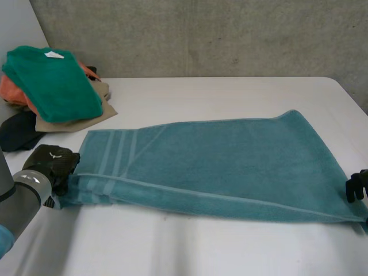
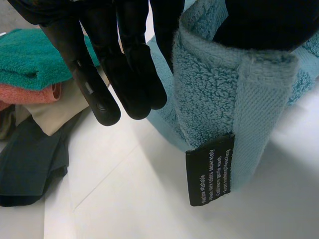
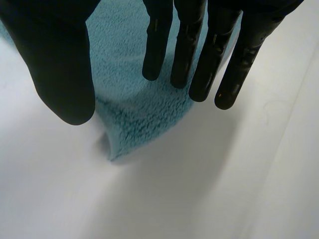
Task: Fold the laundry.
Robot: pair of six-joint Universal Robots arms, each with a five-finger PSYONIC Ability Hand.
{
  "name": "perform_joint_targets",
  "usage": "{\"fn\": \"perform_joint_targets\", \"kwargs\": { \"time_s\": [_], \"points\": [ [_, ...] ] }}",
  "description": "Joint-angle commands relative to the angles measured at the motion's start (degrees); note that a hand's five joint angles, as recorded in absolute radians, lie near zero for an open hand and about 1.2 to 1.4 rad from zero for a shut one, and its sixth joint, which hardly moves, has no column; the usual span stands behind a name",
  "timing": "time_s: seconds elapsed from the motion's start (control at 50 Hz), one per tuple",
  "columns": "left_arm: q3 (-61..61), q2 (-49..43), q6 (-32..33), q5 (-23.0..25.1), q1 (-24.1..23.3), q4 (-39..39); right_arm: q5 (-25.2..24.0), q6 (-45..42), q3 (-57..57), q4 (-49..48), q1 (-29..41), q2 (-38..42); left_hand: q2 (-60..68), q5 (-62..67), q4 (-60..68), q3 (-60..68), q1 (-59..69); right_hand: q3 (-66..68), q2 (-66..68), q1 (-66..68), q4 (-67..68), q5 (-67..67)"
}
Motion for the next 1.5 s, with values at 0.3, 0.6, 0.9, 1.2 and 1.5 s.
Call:
{"fn": "perform_joint_targets", "kwargs": {
  "time_s": [0.3,0.6,0.9,1.2,1.5],
  "points": [
    [0.95,-0.81,-0.33,-0.02,0.48,0.06,-7.13,-12.06,13.44,-10.78,-7.69,-0.52,11.37,13.32,11.08,11.62,14.39,3.92,2.58,8.60,4.22,4.06],
    [0.95,-0.81,-1.47,-0.02,0.22,-0.03,-9.42,-11.80,14.41,-18.33,-7.86,-0.25,11.37,13.32,11.08,11.62,14.39,14.15,12.82,18.83,14.45,14.29],
    [1.22,1.21,-2.09,-0.20,-0.92,-1.08,-9.06,-8.21,6.34,-17.04,-10.76,-7.60,11.37,13.32,11.08,11.62,14.39,43.23,41.89,47.90,43.52,43.37],
    [7.37,20.55,-8.42,-0.02,-4.18,-7.06,-15.30,6.75,-19.43,-2.00,-12.00,-20.64,11.37,13.32,11.08,11.62,14.39,43.23,41.89,47.90,43.52,43.37],
    [7.37,7.29,-8.59,-0.02,-4.35,-6.62,-10.49,5.43,-16.35,-0.59,-1.55,-4.24,11.37,13.32,11.08,11.62,14.39,43.23,41.89,47.90,43.52,43.37]
  ]
}}
